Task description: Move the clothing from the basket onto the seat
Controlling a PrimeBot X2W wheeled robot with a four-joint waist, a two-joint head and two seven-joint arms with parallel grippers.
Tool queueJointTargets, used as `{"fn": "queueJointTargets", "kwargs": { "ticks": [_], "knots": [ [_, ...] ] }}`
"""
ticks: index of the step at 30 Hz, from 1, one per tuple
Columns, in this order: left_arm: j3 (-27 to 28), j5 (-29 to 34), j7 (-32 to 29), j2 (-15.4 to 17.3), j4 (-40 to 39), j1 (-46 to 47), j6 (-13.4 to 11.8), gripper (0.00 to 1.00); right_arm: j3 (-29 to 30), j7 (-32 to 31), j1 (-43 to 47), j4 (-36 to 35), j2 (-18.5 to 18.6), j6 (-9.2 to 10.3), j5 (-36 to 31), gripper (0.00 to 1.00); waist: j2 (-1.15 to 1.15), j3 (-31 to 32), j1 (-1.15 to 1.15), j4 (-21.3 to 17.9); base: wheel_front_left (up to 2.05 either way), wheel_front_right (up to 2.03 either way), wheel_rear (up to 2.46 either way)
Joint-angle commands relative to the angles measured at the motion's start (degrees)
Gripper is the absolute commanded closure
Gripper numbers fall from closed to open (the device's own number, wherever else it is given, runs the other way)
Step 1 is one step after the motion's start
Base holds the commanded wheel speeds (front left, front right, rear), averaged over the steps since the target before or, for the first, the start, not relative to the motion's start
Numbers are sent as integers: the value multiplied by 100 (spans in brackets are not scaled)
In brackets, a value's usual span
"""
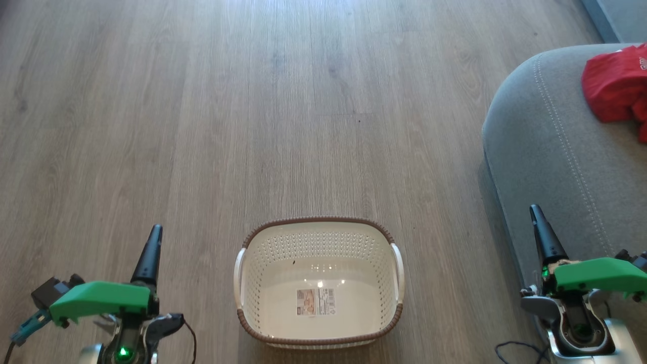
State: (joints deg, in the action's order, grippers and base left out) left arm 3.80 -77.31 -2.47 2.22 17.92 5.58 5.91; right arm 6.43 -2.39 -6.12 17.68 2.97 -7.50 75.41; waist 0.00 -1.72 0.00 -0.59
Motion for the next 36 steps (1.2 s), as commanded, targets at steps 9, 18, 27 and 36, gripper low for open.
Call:
{"fn": "queueJointTargets", "kwargs": {
  "ticks": [9,18,27,36],
  "knots": [
    [223,-717,-198,62,-292,81,95,100,-37,-207,-31,-295,-6,1,806,100,0,70,0,27,0,0,0],
    [261,-1282,-349,64,-361,67,141,100,0,-359,-13,-347,-8,1,1444,100,0,132,0,50,0,0,0],
    [274,-1485,-403,65,-386,61,158,100,14,-414,-7,-366,-8,1,1672,100,0,154,0,59,0,0,0],
    [274,-1485,-403,65,-386,61,158,100,14,-414,-7,-366,-9,1,1671,100,0,154,0,59,0,0,0]
  ]
}}
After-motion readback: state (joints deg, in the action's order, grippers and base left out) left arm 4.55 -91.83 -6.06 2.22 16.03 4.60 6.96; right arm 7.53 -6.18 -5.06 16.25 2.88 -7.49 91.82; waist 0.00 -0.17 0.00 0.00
